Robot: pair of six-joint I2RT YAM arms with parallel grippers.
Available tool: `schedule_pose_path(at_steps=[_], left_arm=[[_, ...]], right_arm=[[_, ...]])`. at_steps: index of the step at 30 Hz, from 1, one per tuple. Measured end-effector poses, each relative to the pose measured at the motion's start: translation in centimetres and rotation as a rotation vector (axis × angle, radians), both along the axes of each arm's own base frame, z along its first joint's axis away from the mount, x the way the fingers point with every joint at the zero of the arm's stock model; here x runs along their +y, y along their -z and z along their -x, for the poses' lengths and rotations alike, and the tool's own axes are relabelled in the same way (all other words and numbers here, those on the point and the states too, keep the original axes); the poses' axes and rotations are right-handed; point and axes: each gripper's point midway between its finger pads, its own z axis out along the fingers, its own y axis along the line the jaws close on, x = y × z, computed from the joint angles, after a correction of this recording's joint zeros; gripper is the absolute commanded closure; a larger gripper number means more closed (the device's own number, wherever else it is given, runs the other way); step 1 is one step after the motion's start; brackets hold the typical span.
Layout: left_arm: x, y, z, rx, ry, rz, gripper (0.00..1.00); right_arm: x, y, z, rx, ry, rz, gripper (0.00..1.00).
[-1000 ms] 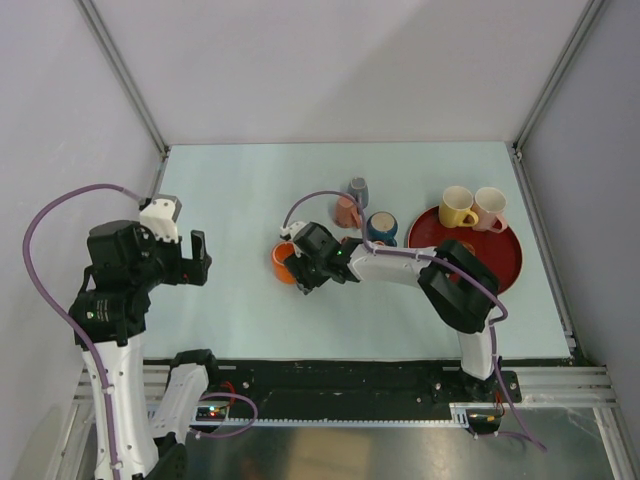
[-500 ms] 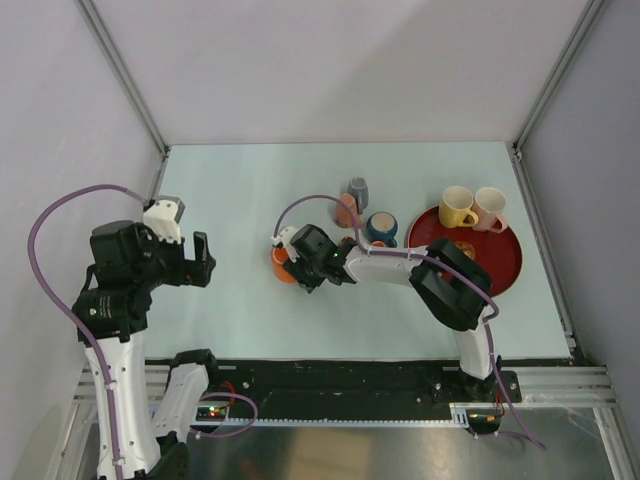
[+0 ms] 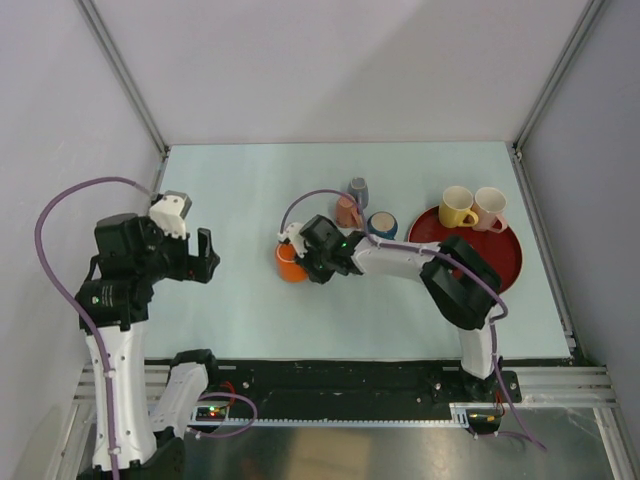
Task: Turn the mug right side up
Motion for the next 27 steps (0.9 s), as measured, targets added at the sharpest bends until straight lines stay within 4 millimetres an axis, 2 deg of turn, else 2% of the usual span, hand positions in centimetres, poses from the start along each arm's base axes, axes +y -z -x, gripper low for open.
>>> schedule_pose_path(at_steps=[4,8,11,14,17,20,24,27], left_arm=[[-1.3,0.1,-1.5,-0.013,0.106,-0.051,0.07],[-4.2,-0.3,-2.8,-0.087,0.318,-0.163,0.06],[-6.1,-1.3,-3.3,-0.203,0.473,-0.275,0.06],[-9.3,-1.7,-2.7,-0.348,0.654,-0.355,0.06],[-11.5,-1.2,-2.3,-0.514,0.773,-0.437,0.05],[-13.7,-0.6,-2.3,-0.701,0.857,-0.531,0.04],[-16.3,-1.4,-3.6,-0.948,0.890,-0.640,0.09],[-17.9,-2.4,-4.7,-1.056,0.891,-0.693,0.15]], right_arm=[[-1.8,-3.4,0.5,0.082,-0.038,-0.060,1.00],[-4.0,-9.7,0.6,0.180,-0.059,-0.238,1.00],[-6.0,-14.0,-0.1,0.244,-0.046,-0.373,1.00],[-8.0,-17.1,-0.8,0.303,-0.027,-0.492,1.00],[-9.3,-18.5,-0.2,0.372,-0.027,-0.572,1.00],[-9.8,-19.0,2.1,0.462,-0.064,-0.628,1.00],[-9.9,-19.6,5.1,0.581,-0.124,-0.696,1.00],[-9.9,-20.1,6.1,0.638,-0.144,-0.744,1.00]])
